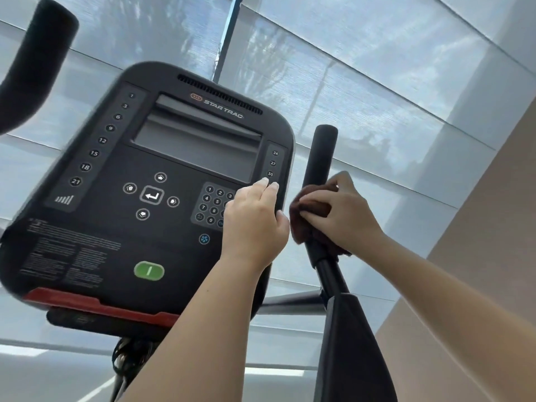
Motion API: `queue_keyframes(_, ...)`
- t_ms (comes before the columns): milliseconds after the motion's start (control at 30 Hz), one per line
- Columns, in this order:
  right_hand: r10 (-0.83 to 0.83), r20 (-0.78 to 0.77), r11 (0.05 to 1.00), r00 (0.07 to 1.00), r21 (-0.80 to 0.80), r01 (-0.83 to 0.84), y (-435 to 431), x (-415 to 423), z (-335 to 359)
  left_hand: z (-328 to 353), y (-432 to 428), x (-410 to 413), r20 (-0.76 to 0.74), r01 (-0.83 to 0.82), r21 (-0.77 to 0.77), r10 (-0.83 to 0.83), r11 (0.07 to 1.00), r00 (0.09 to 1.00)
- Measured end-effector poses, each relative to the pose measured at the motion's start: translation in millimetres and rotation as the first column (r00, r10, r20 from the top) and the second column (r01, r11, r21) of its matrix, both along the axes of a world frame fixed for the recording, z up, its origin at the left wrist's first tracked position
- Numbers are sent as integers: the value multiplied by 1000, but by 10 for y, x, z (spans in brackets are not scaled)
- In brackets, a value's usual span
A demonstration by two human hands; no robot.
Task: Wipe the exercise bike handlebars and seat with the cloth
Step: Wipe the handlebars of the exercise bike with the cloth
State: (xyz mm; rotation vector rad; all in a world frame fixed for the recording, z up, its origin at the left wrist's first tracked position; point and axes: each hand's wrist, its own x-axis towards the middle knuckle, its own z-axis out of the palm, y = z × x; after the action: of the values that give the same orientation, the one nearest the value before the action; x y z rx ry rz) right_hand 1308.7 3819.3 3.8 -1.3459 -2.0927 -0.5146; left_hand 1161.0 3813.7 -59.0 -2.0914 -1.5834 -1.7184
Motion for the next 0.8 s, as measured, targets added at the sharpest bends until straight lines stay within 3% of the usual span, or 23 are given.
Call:
queue_keyframes(67,-32,-11,982,999,188,33,113,-174,151,-24,9,-6,-21,-1,-8,0,1000,1000)
queue_keyframes(133,-50,-107,961,993,267,77,180,-292,227,-36,6,-7,-32,4,0,-4,1000,999)
queue_keyframes(200,-43,-112,979,993,192,64,157,-255,157,-25,-1,0,-39,20,12,-19,1000,999)
queue_keyframes(300,-30,-104,988,994,-152,14,-54,12,-12,-7,-22,12,6,50,11,-51,999,999)
queue_keyframes(367,20,-190,955,982,-288,-75,-269,201,-95,11,-27,16,46,52,17,-53,999,998)
queue_keyframes(467,71,-314,956,947,-251,-155,-464,339,-231,28,-24,32,36,64,22,-65,998,997)
queue_keyframes(600,71,-350,982,934,-138,-127,-254,203,-222,12,-47,77,-20,90,2,-90,996,996)
queue_keyframes(800,163,-390,950,906,-187,-251,-424,398,-324,21,-72,95,-42,96,-14,-97,995,994)
